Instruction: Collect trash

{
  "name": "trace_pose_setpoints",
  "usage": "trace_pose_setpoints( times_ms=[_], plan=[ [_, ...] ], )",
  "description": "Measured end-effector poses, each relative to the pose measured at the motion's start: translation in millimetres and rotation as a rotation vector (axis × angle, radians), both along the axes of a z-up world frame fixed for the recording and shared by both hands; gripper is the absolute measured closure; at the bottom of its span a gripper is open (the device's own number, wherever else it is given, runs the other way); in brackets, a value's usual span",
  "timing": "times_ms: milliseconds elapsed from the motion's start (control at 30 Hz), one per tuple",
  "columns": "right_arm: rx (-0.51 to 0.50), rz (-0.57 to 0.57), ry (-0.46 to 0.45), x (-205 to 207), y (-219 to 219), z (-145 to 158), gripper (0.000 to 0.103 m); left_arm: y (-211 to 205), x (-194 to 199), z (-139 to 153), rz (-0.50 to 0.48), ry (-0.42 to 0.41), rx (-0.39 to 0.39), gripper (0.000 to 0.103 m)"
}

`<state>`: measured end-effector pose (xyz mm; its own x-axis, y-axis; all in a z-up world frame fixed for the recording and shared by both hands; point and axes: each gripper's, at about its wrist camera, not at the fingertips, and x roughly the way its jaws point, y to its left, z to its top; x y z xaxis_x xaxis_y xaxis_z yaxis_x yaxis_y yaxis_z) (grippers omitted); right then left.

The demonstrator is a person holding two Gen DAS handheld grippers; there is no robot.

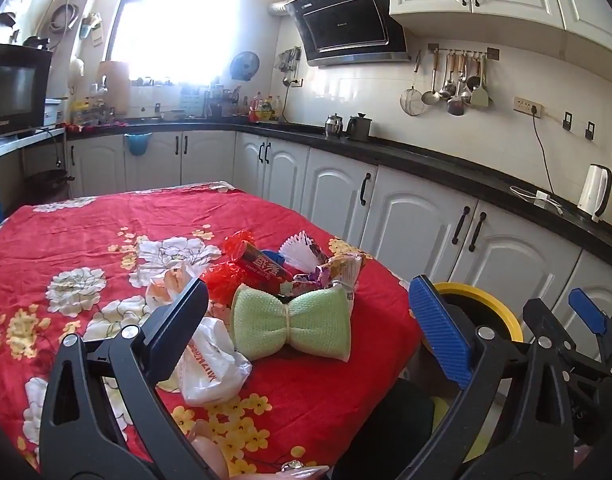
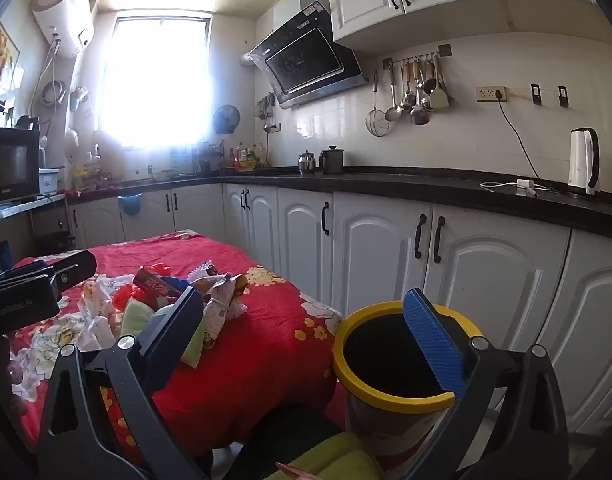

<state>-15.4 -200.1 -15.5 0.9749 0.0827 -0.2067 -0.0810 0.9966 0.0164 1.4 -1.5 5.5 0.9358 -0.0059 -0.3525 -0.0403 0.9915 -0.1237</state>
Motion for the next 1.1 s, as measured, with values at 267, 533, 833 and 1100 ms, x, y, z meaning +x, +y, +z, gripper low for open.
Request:
trace_pose_setpoints(
  times_ms=[267,533,833,1100],
  plan=[
    [0.001,-0.005,0.004,0.9,4.7,0.9,0.006,0.5,0.3,-0.6,-0.001,-0.002,0.002,0.011],
    [0.002,-0.003,0.007,1.1,3.7,1.5,0.006,0.7,0.1,-0.9,-0.001,-0.004,0.003,0.011],
    [0.003,-0.004,0.008,1.3,3.8,1.7,0.006,0.9,-0.1,-1.2,-0.002,-0.005,0.004,0.011],
    [0.004,-0.004,0.009,1.5,3.8,1.3,0.006,-0.7,-2.1,-0.7,-0.001,-0.003,0.004,0.011]
  ],
)
